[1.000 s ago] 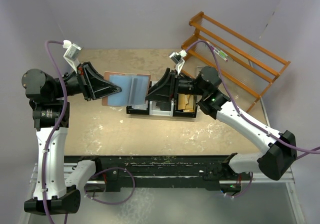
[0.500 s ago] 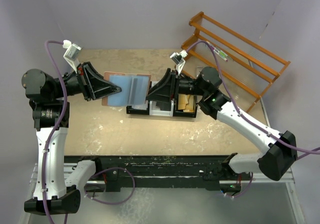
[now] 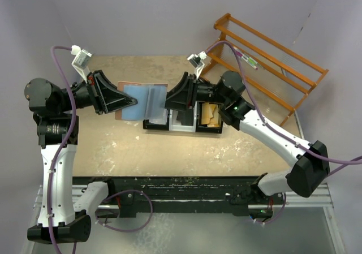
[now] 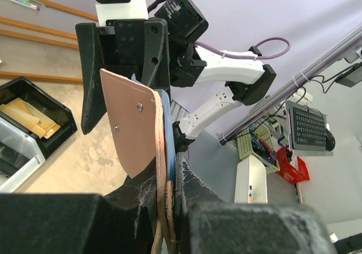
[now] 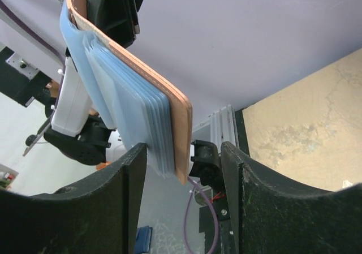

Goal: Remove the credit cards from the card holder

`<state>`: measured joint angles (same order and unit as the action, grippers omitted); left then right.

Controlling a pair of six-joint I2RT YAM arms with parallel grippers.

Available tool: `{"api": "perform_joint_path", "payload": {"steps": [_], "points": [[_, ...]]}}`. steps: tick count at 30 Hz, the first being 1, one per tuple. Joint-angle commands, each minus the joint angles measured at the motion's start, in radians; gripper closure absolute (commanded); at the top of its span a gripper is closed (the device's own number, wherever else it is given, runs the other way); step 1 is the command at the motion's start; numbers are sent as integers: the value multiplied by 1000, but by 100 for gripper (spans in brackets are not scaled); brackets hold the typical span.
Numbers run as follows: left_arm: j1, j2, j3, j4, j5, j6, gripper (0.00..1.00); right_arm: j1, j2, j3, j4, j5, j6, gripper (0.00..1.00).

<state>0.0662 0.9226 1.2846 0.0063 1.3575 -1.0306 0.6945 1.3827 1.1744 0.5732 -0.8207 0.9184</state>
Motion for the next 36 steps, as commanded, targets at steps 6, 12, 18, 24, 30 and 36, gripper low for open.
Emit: {"api": "perform_joint_path", "payload": {"steps": [6, 12, 18, 24, 30, 36], "points": [[6, -3, 31, 38, -3, 1, 100, 70, 13, 66, 177, -15, 77, 43], [6, -1, 38, -105, -17, 175, 100, 69, -64, -7, 184, -9, 111, 79], [7, -1, 37, -471, -223, 632, 67, 119, -49, 276, -619, 449, -217, 100], [6, -22, -44, -531, -303, 842, 33, 246, 171, 573, -1131, 919, -318, 100], [4, -59, -106, -581, -301, 992, 15, 349, 295, 741, -1308, 1191, -345, 100], [4, -126, -196, -518, -383, 1045, 13, 439, 441, 956, -1490, 1395, -357, 100]]}}
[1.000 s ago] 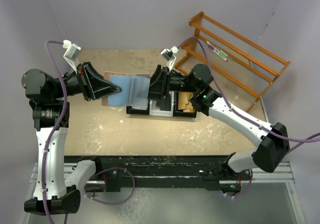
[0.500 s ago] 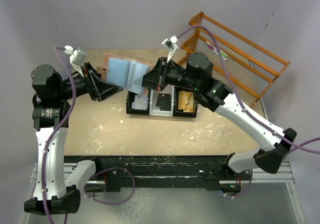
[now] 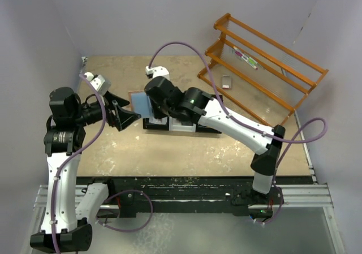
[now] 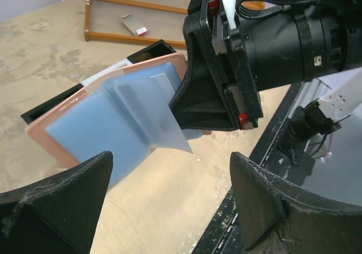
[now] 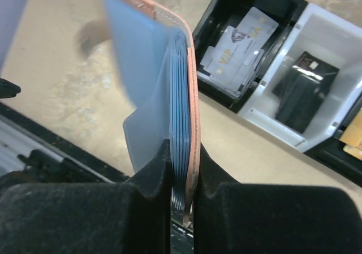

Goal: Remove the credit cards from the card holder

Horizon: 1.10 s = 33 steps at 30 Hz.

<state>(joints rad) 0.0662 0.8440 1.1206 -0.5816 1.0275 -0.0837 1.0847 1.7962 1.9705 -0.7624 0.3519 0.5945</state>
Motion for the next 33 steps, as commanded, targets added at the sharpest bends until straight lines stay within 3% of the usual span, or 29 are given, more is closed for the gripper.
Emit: {"api": "perform_joint_path", "payload": {"steps": [1, 8, 16, 24, 33], "points": [[3, -52, -40, 74, -69, 103, 13, 60, 47, 190, -179, 242, -33, 100], [3, -32, -65, 65, -202, 134, 15, 93, 77, 264, -230, 301, -49, 100], [-16, -47, -100, 138, -58, -29, 13, 122, 118, 333, -234, 277, -40, 100], [-37, -117, -132, 142, -20, -18, 12, 136, 210, 476, -279, 327, 6, 100], [-49, -131, -163, 134, -232, 51, 20, 150, 221, 503, -207, 280, 29, 100]]}}
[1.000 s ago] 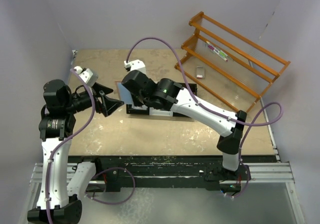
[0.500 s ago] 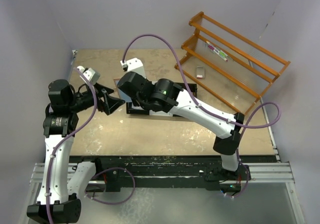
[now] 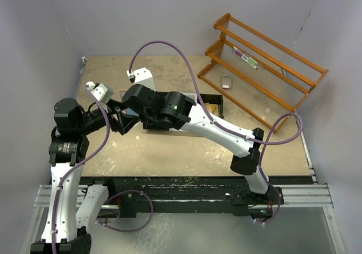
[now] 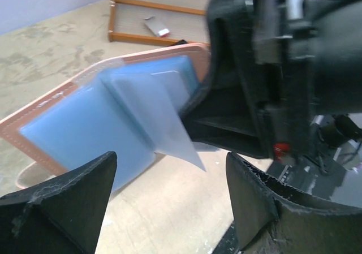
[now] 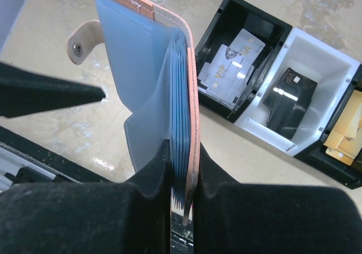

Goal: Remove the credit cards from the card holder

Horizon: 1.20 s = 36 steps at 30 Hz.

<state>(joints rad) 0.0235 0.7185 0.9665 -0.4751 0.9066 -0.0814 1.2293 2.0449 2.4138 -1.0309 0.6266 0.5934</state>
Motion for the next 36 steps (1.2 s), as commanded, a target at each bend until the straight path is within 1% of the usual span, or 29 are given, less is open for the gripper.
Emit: {"api": "perform_joint_path", "payload": {"steps": [1, 7, 15, 17, 18, 19, 21, 22, 24, 26, 28, 30, 34, 36], "points": [[-8, -11, -16, 37, -122, 47, 20, 6, -27, 61, 70, 3, 31, 100], [-27, -19, -48, 60, -211, 49, 23, 14, -11, 88, 104, -13, 50, 100], [-36, -4, -27, 29, -159, 33, 22, 16, 32, 97, 109, 1, 45, 100], [-36, -8, -21, 24, -182, 36, 22, 16, 28, 88, 114, 1, 45, 100], [-35, -8, -19, 21, -206, 45, 23, 16, 21, 76, 120, -2, 45, 100], [-35, -6, -17, 16, -252, 53, 26, 16, 9, 56, 134, -7, 40, 100], [-35, 0, -10, 9, -393, 72, 37, 16, -36, -14, 166, -15, 28, 100], [-36, 7, -4, 1, -472, 85, 41, 16, -73, -53, 177, -23, 23, 100], [-35, 27, 19, -30, -578, 125, 42, 16, -125, -122, 192, -43, 22, 100], [-35, 44, 45, -58, -627, 140, 42, 16, -172, -179, 224, -50, 13, 100], [-35, 44, 56, -72, -612, 134, 41, 16, -219, -231, 268, -68, -5, 100], [-35, 34, 63, -74, -559, 103, 36, 15, -259, -284, 304, -82, -8, 100], [-34, 34, 98, -102, -377, 19, 26, 4, -339, -378, 383, -127, -20, 100], [-34, 41, 126, -115, -299, -43, 21, -9, -382, -436, 439, -178, -27, 100]]}}
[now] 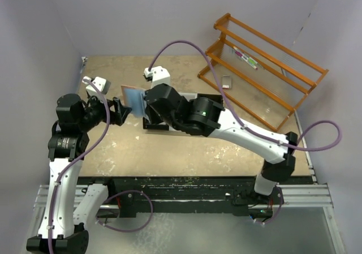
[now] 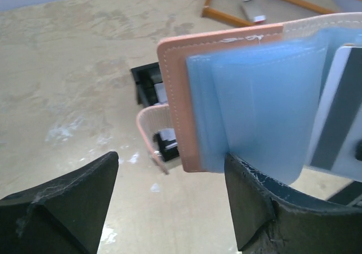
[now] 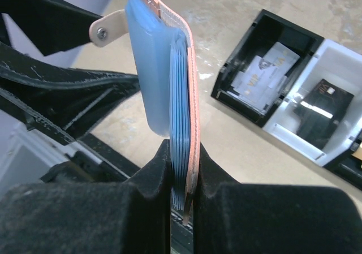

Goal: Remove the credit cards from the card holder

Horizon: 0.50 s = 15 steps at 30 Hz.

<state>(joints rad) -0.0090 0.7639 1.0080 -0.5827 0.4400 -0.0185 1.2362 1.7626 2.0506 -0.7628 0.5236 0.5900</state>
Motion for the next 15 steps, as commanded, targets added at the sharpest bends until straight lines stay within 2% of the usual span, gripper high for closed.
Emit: {"api": "perform_joint_path", "payload": {"steps": [1, 4, 6, 10, 12, 15], "points": [[-2, 1, 102, -13, 208, -130, 19, -22, -125, -104, 201, -101, -31, 100], [-2, 11, 155, -1, 333, -213, 15, -52, -204, -196, 288, -203, -45, 100], [-2, 15, 178, 26, 427, -272, 15, -79, -263, -273, 368, -294, -62, 100], [-2, 20, 204, 78, 527, -375, 17, -147, -395, -456, 544, -462, -61, 100], [-2, 17, 204, 90, 527, -398, 17, -174, -431, -477, 547, -458, -51, 100], [-2, 10, 190, 98, 514, -389, 15, -178, -400, -420, 471, -431, -59, 100]]}}
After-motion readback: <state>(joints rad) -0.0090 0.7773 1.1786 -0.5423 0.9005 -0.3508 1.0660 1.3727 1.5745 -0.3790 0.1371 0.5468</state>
